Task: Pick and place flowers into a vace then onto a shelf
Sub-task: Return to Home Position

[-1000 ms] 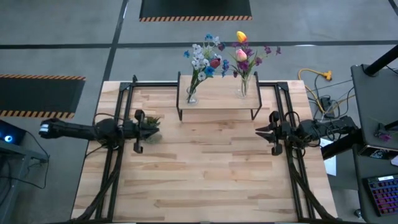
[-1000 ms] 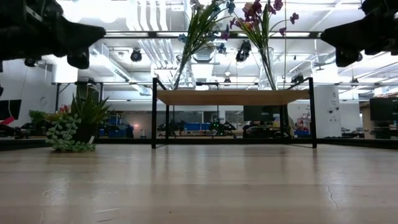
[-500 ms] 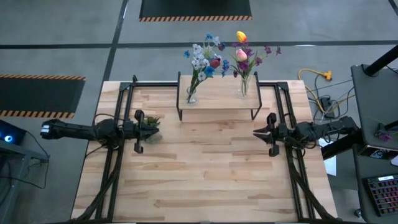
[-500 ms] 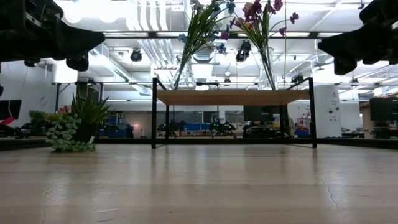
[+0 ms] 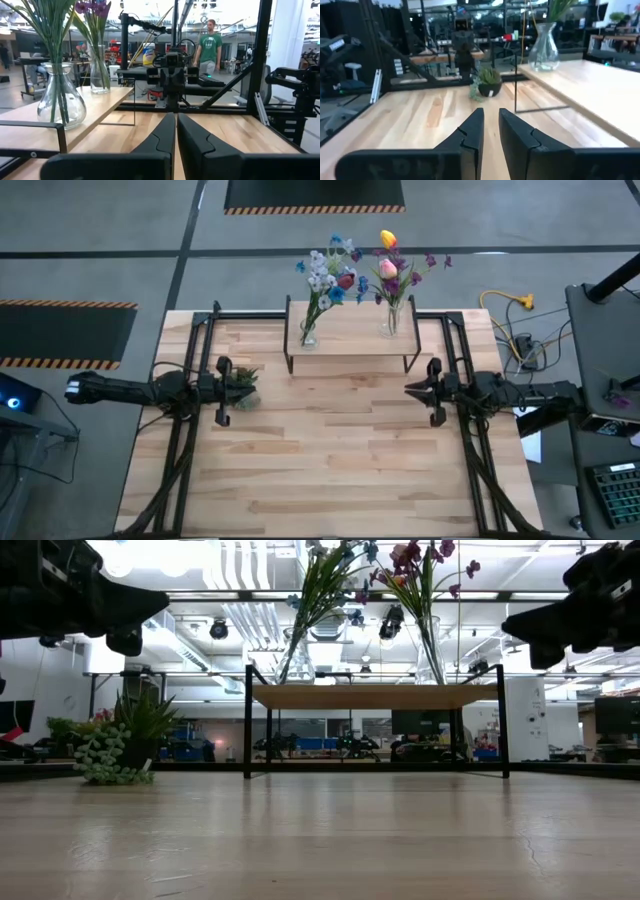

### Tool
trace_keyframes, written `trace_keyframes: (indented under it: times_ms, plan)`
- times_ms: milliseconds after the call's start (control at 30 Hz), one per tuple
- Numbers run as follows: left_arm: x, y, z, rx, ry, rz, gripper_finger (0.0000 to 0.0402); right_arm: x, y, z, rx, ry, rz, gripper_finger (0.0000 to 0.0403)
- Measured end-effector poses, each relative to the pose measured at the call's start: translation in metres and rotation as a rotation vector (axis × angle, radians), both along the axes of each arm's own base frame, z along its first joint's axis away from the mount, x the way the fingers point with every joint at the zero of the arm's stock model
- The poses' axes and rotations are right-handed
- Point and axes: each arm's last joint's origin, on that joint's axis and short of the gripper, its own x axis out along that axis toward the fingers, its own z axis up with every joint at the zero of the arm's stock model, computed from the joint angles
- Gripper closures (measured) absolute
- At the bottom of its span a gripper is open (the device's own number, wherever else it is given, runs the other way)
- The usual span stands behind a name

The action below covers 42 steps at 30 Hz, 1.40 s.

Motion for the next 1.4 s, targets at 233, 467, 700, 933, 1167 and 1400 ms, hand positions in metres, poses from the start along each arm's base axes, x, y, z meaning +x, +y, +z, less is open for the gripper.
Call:
trace_keyframes:
  times_ms: [233, 467, 700, 933, 1167, 1400]
  plan:
    - [0.0001, 0.0, -0.0002, 0.0, 0.002, 0.0, 0.0401, 0.0004, 0.0005, -0.0023, 0.01, 0.024, 0.029, 0.0351]
    - [0.0006, -0.0001, -0.0011, 0.0, 0.011, -0.001, 0.0401, 0.0005, 0.0006, -0.0023, -0.005, 0.026, 0.03, 0.0351]
    - [0.0006, -0.0001, -0.0006, 0.001, 0.012, -0.001, 0.0401, 0.0005, 0.0006, -0.0024, -0.008, 0.026, 0.031, 0.0351]
    - [0.0006, -0.0001, -0.0012, 0.001, 0.013, -0.001, 0.0401, 0.0005, 0.0006, -0.0024, 0.004, 0.025, 0.032, 0.0351]
    - [0.0006, -0.0001, -0.0009, 0.0, 0.013, -0.001, 0.0401, 0.0005, 0.0006, -0.0023, 0.007, 0.025, 0.032, 0.0351]
    - [0.0006, -0.0001, -0.0009, 0.0, 0.013, -0.001, 0.0402, 0.0005, 0.0006, -0.0023, 0.007, 0.025, 0.032, 0.0351]
